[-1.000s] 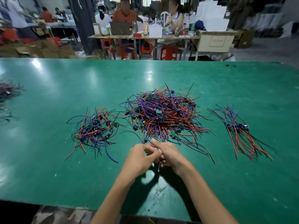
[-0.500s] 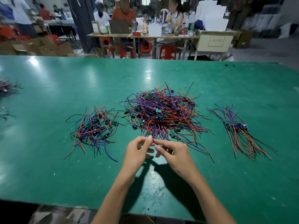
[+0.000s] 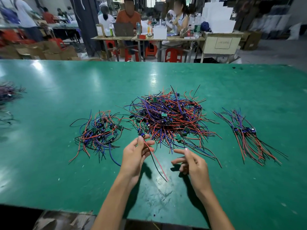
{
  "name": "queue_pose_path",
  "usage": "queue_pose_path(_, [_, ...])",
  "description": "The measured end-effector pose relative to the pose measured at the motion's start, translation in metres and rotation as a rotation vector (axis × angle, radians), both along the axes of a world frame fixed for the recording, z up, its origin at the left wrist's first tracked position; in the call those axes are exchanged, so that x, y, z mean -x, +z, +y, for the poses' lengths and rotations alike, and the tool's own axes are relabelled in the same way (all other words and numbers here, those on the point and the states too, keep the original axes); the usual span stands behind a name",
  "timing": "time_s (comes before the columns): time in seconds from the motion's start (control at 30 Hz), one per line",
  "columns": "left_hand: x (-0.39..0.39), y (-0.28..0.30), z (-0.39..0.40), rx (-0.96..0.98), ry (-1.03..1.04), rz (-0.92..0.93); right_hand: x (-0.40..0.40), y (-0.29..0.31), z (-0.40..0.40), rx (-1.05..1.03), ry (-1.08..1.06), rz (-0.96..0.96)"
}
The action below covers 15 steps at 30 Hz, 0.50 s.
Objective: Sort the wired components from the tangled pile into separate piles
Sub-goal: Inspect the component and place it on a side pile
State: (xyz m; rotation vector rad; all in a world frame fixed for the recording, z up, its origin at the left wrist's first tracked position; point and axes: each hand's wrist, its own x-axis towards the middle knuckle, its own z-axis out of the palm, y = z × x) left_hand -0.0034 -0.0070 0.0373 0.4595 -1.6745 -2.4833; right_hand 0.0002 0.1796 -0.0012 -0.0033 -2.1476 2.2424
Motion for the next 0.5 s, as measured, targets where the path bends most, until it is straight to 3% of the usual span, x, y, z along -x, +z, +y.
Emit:
queue_pose_path(0.27, [0.012,0.025,-0.051,0.112,0.148,0.118,-0.003,0.002,-0.001,-0.094,0.022,0.025])
queue_pose_path(0.4, [0.042,0.047,-0.110,0.414,0.355,0.131,-0.003,0.004,-0.004,-0.159,-0.005,0.028])
queue_pose_path(0.5, [0.062,0.043,-0.144,0.773,0.465,-0.047,-0.003,0.002,-0.005,-0.397,-0.245,0.151])
